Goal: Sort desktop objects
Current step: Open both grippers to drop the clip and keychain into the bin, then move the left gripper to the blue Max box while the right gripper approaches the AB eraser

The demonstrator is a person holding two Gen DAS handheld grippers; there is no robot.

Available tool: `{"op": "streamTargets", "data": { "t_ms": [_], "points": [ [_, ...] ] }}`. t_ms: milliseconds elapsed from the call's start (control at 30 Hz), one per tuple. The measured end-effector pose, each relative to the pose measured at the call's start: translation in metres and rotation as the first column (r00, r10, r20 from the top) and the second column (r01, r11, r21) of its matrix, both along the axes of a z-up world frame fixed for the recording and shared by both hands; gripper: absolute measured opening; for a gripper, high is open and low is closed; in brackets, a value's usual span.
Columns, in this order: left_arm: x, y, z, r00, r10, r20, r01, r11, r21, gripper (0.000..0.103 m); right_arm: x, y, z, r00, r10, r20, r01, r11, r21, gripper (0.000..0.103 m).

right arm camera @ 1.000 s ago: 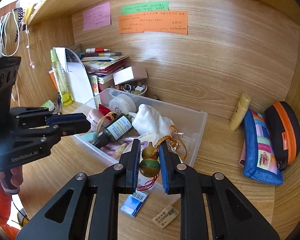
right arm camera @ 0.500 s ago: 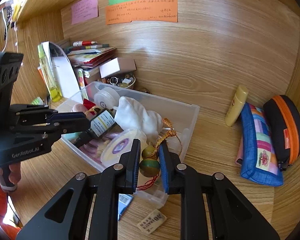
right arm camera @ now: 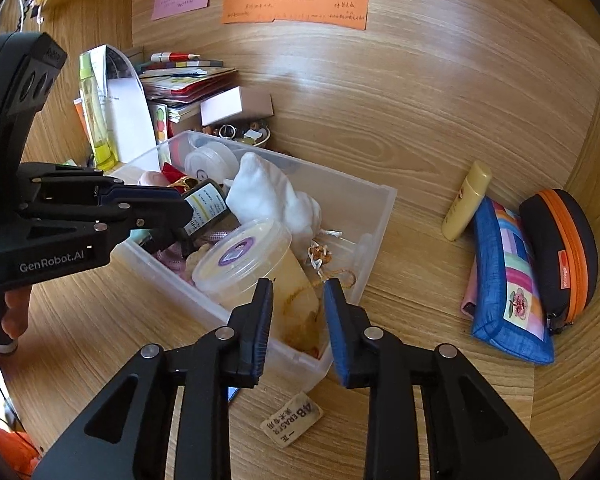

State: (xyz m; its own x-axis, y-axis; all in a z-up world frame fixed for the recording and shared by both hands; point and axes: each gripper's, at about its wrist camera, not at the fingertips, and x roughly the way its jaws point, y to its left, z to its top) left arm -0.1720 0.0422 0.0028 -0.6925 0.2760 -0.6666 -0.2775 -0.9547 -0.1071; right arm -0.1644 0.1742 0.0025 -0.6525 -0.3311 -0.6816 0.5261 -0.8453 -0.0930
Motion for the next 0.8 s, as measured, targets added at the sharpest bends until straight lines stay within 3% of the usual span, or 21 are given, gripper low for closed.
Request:
{"op": "streamTargets", "data": {
  "t_ms": [133,300,567,633,800],
  "points": [
    [0.006,0.001,0.005,1.0,0.004,-0.018,-0.004,1.0,-0.014,0.029,0.008,0.001,0.003,1.0,-0.001,-0.017,0.001,1.0,0.0,0.035],
    [0.018,0.003,0.013,0.998,0.01,-0.061,-0.012,0.999,-0.031,0.052,0.019,0.006,0.009,0.998,-0.02,-0.051,0.021,1.0,0.002,0.047],
    [0.038,0.005,0.022,0.995,0.027,-0.096,-0.031,0.999,-0.041,0.067,0.035,0.016,0.014,0.995,-0.056,-0.08,0.056,0.998,0.005,0.06],
    [0.044,0.008,0.024,0.993,0.033,-0.11,-0.039,0.998,-0.051,0.07,0.039,0.02,0.015,0.993,-0.07,-0.09,0.071,0.997,0.005,0.07],
    [0.058,0.013,0.024,0.992,0.044,-0.121,-0.051,0.997,-0.06,0.083,0.05,0.029,0.017,0.992,-0.081,-0.101,0.081,0.997,0.003,0.071]
  ]
}}
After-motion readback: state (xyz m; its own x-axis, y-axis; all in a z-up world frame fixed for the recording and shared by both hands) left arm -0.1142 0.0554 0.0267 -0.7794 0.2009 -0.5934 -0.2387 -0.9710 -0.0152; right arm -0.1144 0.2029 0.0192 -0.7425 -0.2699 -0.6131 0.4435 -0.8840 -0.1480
